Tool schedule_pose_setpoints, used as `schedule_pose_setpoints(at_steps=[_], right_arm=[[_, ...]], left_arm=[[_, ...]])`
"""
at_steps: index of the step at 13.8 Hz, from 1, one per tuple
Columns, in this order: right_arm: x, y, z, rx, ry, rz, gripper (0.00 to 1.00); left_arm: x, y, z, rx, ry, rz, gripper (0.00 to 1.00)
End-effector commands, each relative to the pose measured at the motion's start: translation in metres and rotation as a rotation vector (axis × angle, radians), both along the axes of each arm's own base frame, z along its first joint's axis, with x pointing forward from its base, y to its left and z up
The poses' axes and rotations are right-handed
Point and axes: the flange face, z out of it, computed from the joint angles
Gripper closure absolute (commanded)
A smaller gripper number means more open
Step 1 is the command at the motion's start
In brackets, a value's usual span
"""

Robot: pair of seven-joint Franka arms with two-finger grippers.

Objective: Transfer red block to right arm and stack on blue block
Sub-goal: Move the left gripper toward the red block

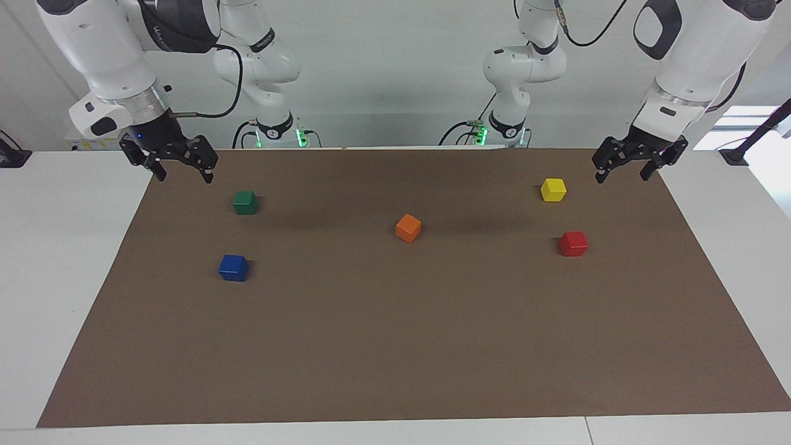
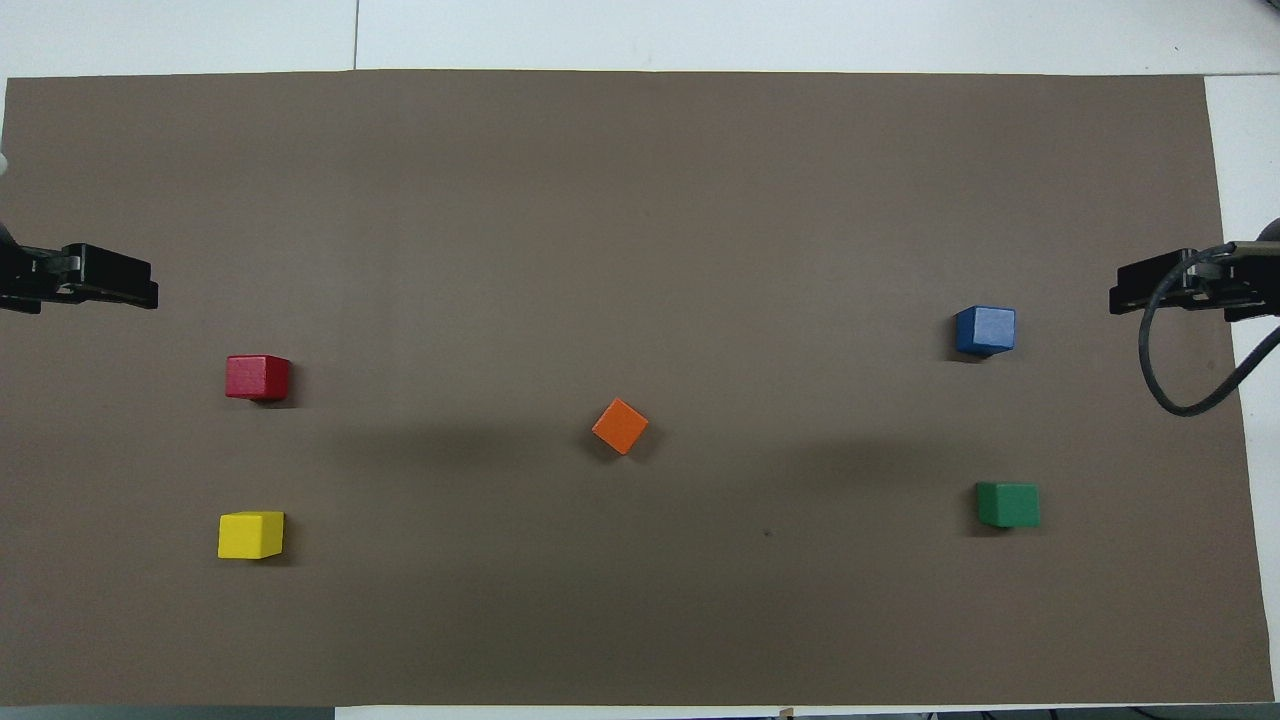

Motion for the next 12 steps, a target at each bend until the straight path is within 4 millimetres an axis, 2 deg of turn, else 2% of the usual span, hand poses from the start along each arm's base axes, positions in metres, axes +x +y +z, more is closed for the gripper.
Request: schedule_pose_setpoints(at_steps=[1,8,10,12], right_arm=[[-0.002,-0.004,-0.002,0.001,0.009,0.018,0.0],[-0.002,-0.003,-0.002,0.005,0.01,0.019,0.0],[-0.002,-0.003,-0.002,0.007,0.013,0.019,0.0],[-0.002,-0.003,-0.002,0.007,0.01,0.019,0.0]], left_arm=[[0.0,-0.002,-0.002,-0.005,-0.003,0.009,0.0],[0.0,0.005,-0.005,-0.005,0.0,0.049,0.0],[0.001,0.008,-0.011,-0.005,-0.029,0.046,0.0],[-0.001,0.015,-0.033,-0.006,-0.06,0.057,0.0]])
